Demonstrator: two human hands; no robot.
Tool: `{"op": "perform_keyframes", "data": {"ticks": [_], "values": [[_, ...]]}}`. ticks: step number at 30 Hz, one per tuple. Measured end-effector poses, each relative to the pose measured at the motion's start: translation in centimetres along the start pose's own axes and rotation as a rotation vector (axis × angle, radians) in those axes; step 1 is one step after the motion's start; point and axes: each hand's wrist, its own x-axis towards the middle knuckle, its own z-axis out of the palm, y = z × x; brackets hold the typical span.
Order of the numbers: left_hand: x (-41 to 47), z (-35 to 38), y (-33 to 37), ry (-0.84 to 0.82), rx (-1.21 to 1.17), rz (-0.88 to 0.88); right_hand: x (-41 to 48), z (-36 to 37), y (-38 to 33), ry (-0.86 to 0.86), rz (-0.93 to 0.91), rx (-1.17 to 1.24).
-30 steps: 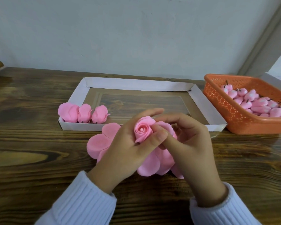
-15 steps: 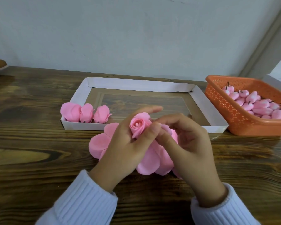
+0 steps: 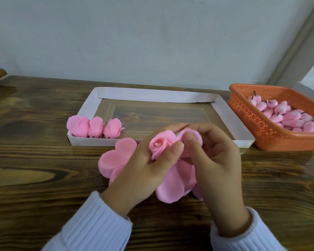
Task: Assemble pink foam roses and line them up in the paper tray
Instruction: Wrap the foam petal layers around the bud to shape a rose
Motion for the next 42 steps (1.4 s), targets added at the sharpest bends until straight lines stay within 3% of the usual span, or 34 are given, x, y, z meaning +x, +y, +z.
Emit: {"op": "perform_keyframes", "data": {"ticks": [7,19,26,33,38,42], "values": [[0.0,0.2,-0.1,0.013,0.003,0.015,-0.5,0.5,0.2,0.100,0.085,0.045],[0.1,0.3,-0.4,0.093,0.018,0.033,-0.6,0.5,-0.3,0.046,0.061,0.112],[0.2,0.2,-0.8,0.070,0.009,0.016,-0.3,0.6,0.1,0.003,-0.023,0.073],[0.0,0.2,-0.5,0.065,0.050,-0.031,-0.1,0.2,0.5,-0.062,0.020,0.037],[0.1,0.4,-0.9,0.220,0.043,-0.064,-0.3,0.2,0.4,-0.046,0.048,0.081],[0.4,0.2,-1.1,0.313,-0.172,-0.164,-0.5,0.6,0.6,-0.121,0.115,0.050]]}}
